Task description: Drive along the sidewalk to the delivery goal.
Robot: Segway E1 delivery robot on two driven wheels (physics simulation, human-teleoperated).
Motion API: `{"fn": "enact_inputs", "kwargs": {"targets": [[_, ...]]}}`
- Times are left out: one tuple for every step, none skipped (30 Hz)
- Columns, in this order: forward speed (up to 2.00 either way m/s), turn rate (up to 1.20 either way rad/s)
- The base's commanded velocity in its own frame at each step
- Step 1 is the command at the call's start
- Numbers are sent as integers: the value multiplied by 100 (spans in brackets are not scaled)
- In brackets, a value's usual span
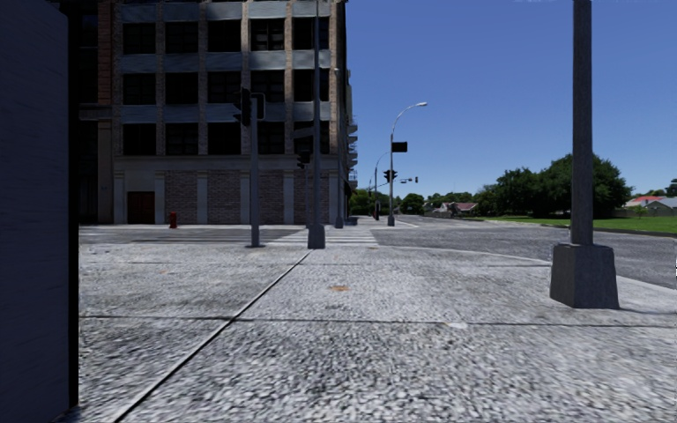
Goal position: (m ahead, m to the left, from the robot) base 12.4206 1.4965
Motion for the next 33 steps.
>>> {"fn": "enact_inputs", "kwargs": {"targets": [[200, -59], [200, -54], [200, -10], [200, -10], [200, -6], [200, -2], [200, 0], [200, 0], [200, 0], [200, 0], [200, 0], [200, 0], [200, 0], [200, 0], [200, 0], [200, 0], [200, 0], [200, 0], [200, 0], [200, 0], [200, 0], [200, 0], [200, 0], [200, 0], [199, 0], [199, 0], [199, 0], [199, 0], [199, 0], [199, 0], [199, 0], [199, 0], [199, 0]]}}
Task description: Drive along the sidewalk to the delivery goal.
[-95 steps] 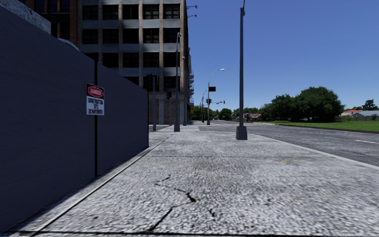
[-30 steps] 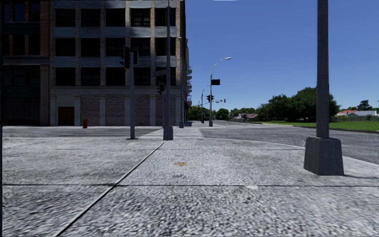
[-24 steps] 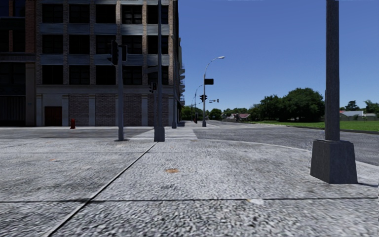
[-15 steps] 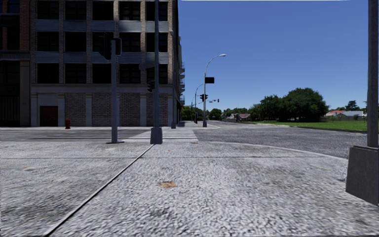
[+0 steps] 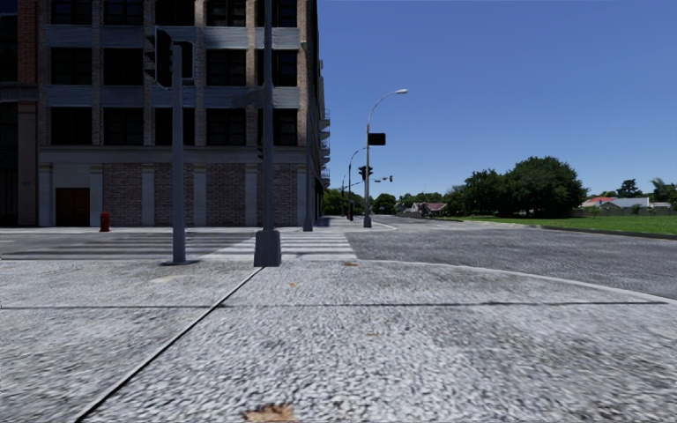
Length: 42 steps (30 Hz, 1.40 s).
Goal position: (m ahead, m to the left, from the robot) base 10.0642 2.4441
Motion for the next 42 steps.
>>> {"fn": "enact_inputs", "kwargs": {"targets": [[199, 0], [199, 0], [199, 0], [199, 0], [199, 0], [199, 0], [199, 0], [199, 0], [199, 0], [199, 4], [199, 4], [198, 10], [198, 19], [198, 29], [198, 29], [198, 39], [198, 48], [198, 48], [198, 44], [197, 0], [193, 0], [193, 0], [191, 0], [187, 0], [187, 0], [182, 0], [179, 0], [177, 0], [177, 0], [176, 0], [172, 0], [172, 0], [117, 0], [101, 0], [95, 0], [95, 0], [94, 0], [93, 0], [93, 0], [93, 0], [93, 0], [93, 0]]}}
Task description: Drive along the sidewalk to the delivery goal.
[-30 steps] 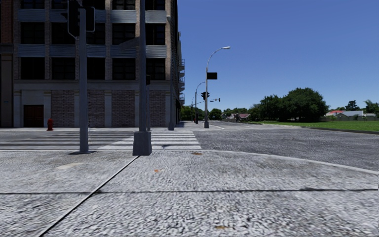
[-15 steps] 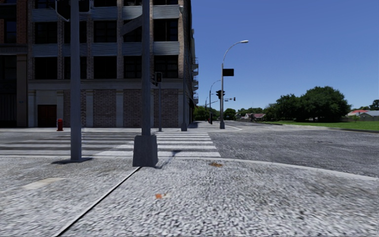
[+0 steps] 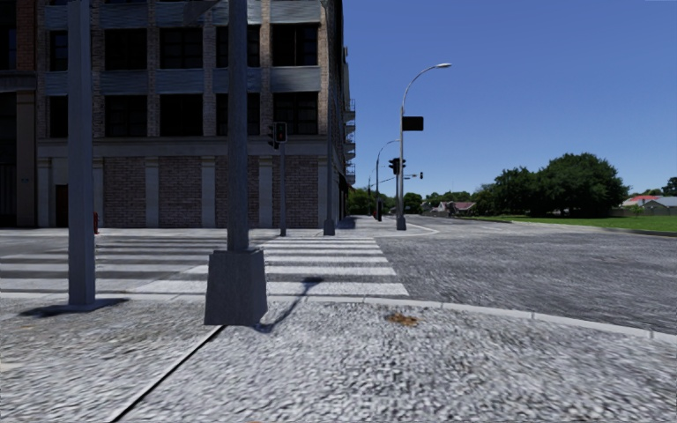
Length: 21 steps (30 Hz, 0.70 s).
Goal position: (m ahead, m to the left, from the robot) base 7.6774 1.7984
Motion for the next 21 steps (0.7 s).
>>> {"fn": "enact_inputs", "kwargs": {"targets": [[93, 0], [93, 0], [93, -13], [93, -35], [93, -35], [93, -43], [93, -43], [92, -16], [92, -16], [92, -1], [92, 0], [92, 0], [92, 0], [92, 0], [92, 0], [92, 0], [92, 0], [92, 0], [92, 0], [92, 0], [92, 0]]}}
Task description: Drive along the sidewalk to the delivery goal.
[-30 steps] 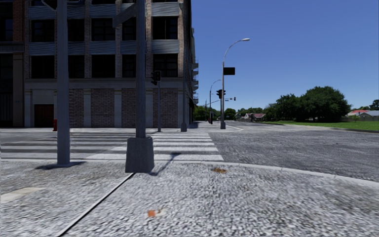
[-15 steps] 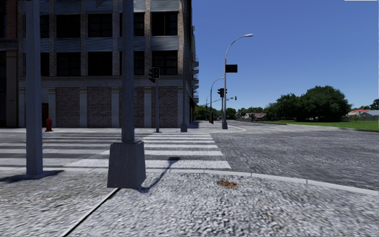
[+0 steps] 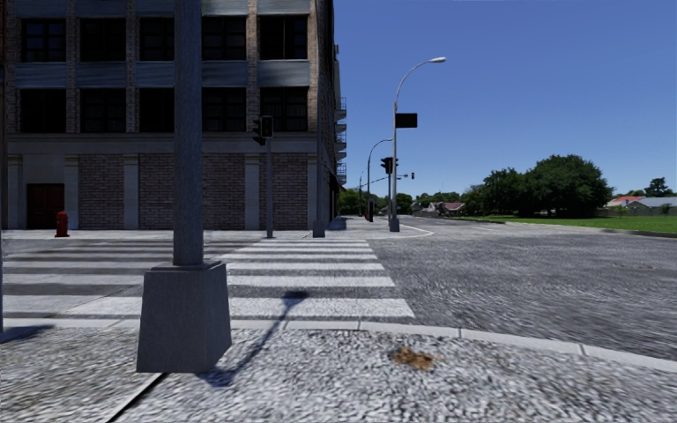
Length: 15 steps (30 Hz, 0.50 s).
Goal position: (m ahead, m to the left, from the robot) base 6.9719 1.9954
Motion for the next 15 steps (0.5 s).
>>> {"fn": "enact_inputs", "kwargs": {"targets": [[92, 0], [92, 0], [92, 0], [92, 0], [92, -7], [92, -7], [92, -24], [92, -28], [92, -28], [92, -28], [92, -5], [92, 0], [92, 0], [92, 0], [92, 0]]}}
